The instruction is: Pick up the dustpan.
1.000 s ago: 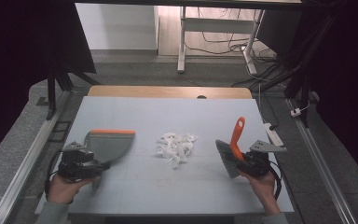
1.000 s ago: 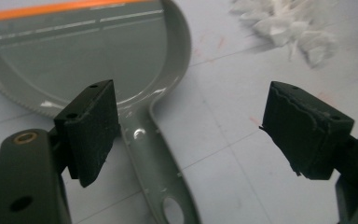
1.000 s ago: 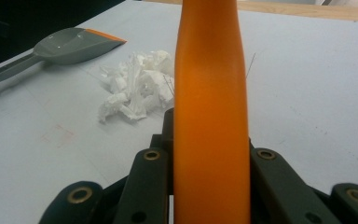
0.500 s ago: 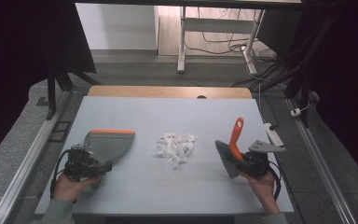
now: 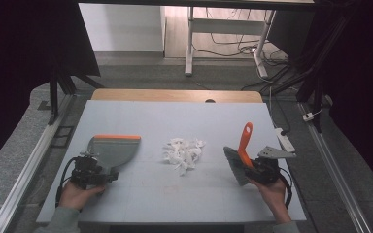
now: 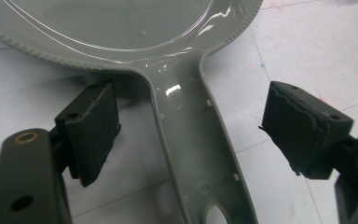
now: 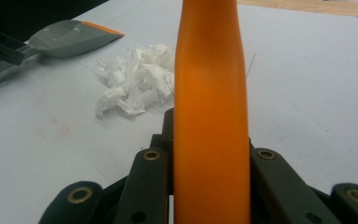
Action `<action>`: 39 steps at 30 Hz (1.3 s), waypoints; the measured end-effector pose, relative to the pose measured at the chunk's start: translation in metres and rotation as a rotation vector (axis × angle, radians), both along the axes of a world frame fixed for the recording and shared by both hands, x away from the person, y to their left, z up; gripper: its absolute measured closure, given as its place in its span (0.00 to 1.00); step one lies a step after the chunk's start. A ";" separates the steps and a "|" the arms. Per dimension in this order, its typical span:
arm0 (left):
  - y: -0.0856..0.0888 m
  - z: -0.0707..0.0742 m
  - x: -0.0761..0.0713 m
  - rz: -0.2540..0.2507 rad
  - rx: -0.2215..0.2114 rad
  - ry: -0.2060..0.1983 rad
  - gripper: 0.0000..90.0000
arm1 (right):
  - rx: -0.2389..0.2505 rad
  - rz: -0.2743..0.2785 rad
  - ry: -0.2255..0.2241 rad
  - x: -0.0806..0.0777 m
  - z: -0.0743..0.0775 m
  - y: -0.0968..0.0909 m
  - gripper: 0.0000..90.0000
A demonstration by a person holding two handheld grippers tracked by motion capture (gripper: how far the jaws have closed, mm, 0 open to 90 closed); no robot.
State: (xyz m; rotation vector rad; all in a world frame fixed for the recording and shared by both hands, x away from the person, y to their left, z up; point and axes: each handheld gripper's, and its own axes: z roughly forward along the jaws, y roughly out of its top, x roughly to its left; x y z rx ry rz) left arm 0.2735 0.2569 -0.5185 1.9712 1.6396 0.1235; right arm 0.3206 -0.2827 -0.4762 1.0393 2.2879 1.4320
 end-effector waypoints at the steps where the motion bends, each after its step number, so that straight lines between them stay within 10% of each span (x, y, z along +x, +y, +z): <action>1: 0.000 0.000 0.000 0.002 0.002 0.002 0.24 | 0.001 0.000 0.000 0.000 0.000 0.000 0.85; 39: -0.003 -0.010 0.006 0.110 0.004 -0.008 0.67 | -0.005 -0.007 -0.004 0.000 0.000 -0.001 0.85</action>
